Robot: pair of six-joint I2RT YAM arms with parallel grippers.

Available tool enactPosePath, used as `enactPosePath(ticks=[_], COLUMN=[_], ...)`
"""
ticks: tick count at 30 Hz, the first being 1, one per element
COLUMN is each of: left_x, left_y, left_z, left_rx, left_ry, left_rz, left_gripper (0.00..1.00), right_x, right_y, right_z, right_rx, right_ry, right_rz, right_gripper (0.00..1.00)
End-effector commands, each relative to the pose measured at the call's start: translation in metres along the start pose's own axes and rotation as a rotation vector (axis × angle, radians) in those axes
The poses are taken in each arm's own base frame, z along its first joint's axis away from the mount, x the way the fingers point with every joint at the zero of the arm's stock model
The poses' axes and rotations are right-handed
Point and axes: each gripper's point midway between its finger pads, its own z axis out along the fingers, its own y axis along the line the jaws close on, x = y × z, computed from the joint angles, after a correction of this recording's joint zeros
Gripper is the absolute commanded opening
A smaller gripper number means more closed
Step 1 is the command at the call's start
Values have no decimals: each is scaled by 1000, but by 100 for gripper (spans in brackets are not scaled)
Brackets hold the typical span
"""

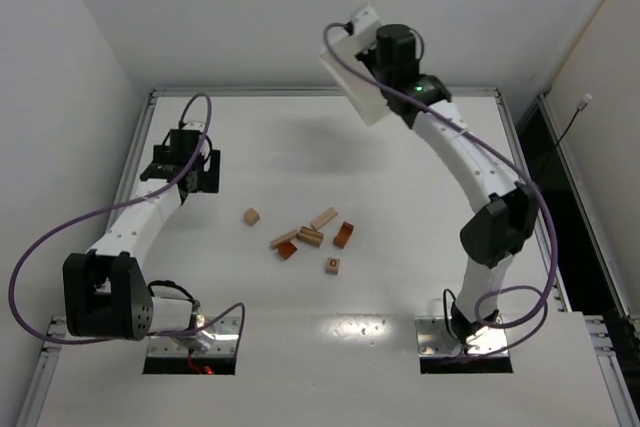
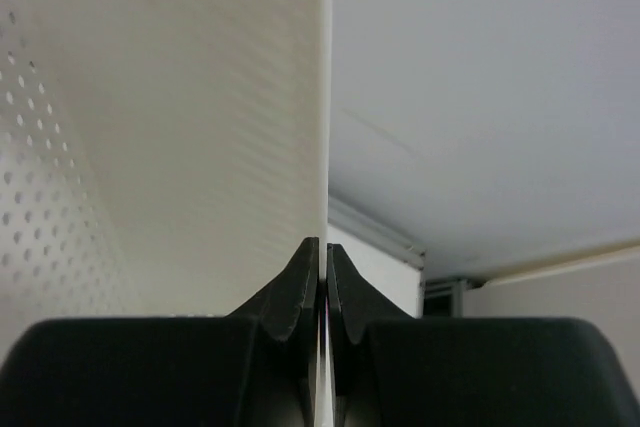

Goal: Build the wood block tower

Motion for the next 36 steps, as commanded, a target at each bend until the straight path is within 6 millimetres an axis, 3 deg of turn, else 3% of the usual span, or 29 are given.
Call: enactPosePath(ticks=[1, 2, 3, 4, 5, 7, 8, 10, 12, 18, 21, 22, 23, 26, 30, 36], left_x=[-53, -54, -63, -64, -69, -75, -73, -80, -83, -101, -103, -107, -103, -103, -105, -97], left_y=[-23, -31, -52, -60, -64, -79, -86, -96, -105, -109, -110, -110, -110, -108, -104, -104], left_z=[-36, -40, -54, -60, -64, -77, -75, -78, -73, -69, -67, -68, -65, -64, -63, -59], left_rx=[168, 227, 341, 383, 414, 483, 503, 547, 573, 575, 576, 575, 567, 558, 535, 526], left_ry=[-181, -184, -224, -228, -246, -272, -262, -273, -254, -259, -254, -263, -245, -244, -245, -225], left_rz=[86, 118, 152, 171, 184, 203, 214, 211, 208, 187, 188, 186, 189, 188, 195, 198], left_gripper=[100, 100, 100, 100, 100, 100, 100, 100, 100, 100, 100, 100, 100, 100, 100, 100], right_x=[120, 157, 161, 186, 212, 232, 253, 268, 278, 321, 338, 344, 353, 366, 402, 429], right_y=[72, 64, 58, 62, 44, 39, 18, 13, -10, -47, -55, -70, -64, -84, -96, -110], right_z=[-46, -50, -58, -64, -61, -60, -57, -49, -39, -4, 19, 25, 31, 49, 70, 80], right_rx=[-490, -487, -505, -533, -496, -562, -535, -584, -562, -460, -426, -389, -397, -335, -284, -229], right_ry=[459, 541, 532, 585, 640, 665, 690, 693, 679, 699, 697, 689, 705, 687, 700, 710], right_rz=[155, 191, 243, 261, 323, 422, 487, 567, 608, 659, 665, 670, 673, 671, 674, 705], right_gripper=[0, 0, 0, 0, 0, 0, 0, 0, 0, 0, 0, 0, 0, 0, 0, 3])
